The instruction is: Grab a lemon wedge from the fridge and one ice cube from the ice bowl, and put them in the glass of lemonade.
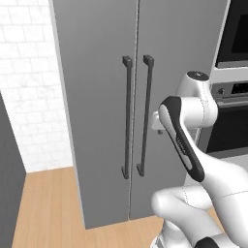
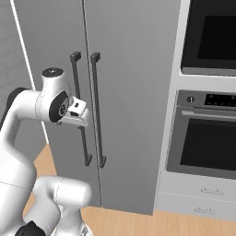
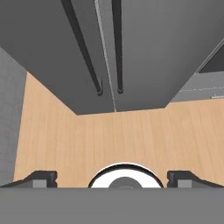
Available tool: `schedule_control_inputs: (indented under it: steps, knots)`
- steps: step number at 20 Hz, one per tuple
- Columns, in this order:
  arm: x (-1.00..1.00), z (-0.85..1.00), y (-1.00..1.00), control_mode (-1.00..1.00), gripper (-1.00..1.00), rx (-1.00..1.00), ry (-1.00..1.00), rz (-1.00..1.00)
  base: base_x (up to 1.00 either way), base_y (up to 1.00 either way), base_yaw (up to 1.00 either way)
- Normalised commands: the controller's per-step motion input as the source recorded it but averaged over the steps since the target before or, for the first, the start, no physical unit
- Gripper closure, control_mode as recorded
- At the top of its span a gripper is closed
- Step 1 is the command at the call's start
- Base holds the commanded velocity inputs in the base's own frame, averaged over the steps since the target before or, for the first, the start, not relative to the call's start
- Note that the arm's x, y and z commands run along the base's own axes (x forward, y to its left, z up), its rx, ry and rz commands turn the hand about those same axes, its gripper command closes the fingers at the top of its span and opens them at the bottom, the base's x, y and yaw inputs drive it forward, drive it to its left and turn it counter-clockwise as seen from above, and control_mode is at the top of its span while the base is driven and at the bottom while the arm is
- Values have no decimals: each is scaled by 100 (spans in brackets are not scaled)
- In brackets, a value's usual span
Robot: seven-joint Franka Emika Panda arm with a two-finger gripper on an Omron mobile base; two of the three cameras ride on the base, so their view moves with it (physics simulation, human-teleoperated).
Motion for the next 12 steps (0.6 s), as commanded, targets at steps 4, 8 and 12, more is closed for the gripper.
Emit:
schedule_control_inputs:
  steps: [4, 8, 12]
  knots:
    - [0, 0, 0, 100, -100, 0, 0, 0, -1, 23, 0]
    - [0, 0, 0, 100, -100, 0, 0, 0, -26, 0, 0]
    - [-22, 22, 0, -100, -100, -1, -18, 0, -15, 0, 0]
